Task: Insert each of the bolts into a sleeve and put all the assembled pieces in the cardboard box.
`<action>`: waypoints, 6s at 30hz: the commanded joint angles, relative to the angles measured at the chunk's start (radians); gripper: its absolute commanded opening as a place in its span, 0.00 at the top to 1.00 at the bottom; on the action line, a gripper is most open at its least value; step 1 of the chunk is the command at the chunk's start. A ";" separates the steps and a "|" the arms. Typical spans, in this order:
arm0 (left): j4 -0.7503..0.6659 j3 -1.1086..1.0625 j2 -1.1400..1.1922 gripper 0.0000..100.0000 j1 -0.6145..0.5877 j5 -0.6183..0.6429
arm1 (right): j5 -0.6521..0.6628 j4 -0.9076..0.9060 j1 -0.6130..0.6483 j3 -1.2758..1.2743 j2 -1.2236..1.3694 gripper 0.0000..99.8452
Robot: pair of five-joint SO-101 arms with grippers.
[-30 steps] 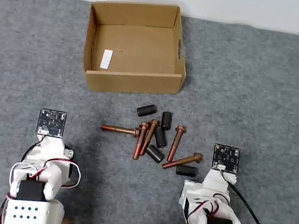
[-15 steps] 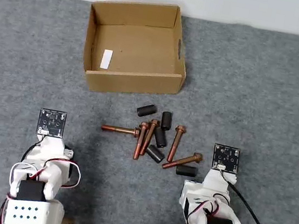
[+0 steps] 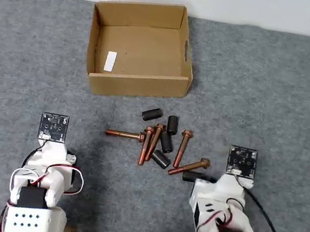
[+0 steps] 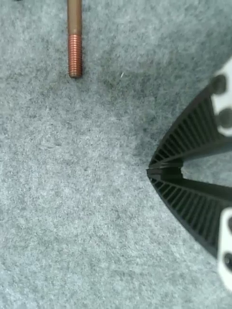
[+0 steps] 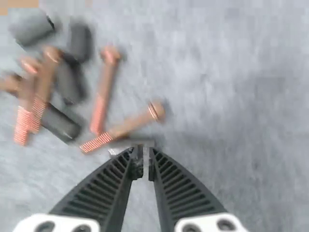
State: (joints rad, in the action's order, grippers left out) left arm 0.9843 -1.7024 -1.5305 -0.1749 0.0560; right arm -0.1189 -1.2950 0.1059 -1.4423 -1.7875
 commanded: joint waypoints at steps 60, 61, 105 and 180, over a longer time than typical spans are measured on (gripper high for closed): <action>-0.025 0.042 -0.008 0.99 -0.006 0.006 | 0.516 0.440 0.487 0.733 1.633 0.84; -0.025 0.042 -0.008 0.99 -0.006 0.006 | 0.516 0.446 0.487 0.733 1.649 0.84; -0.025 0.042 -0.008 0.99 -0.006 0.006 | -0.017 -0.496 0.200 1.461 1.609 0.99; 0.546 1.782 1.800 0.78 0.347 -0.901 | -0.150 -0.328 -0.588 0.549 0.440 0.99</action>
State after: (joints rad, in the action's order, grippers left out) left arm 1.4446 -0.0621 0.1941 0.1412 -0.7940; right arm -0.2555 -1.6494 -0.4695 -0.8961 -1.3548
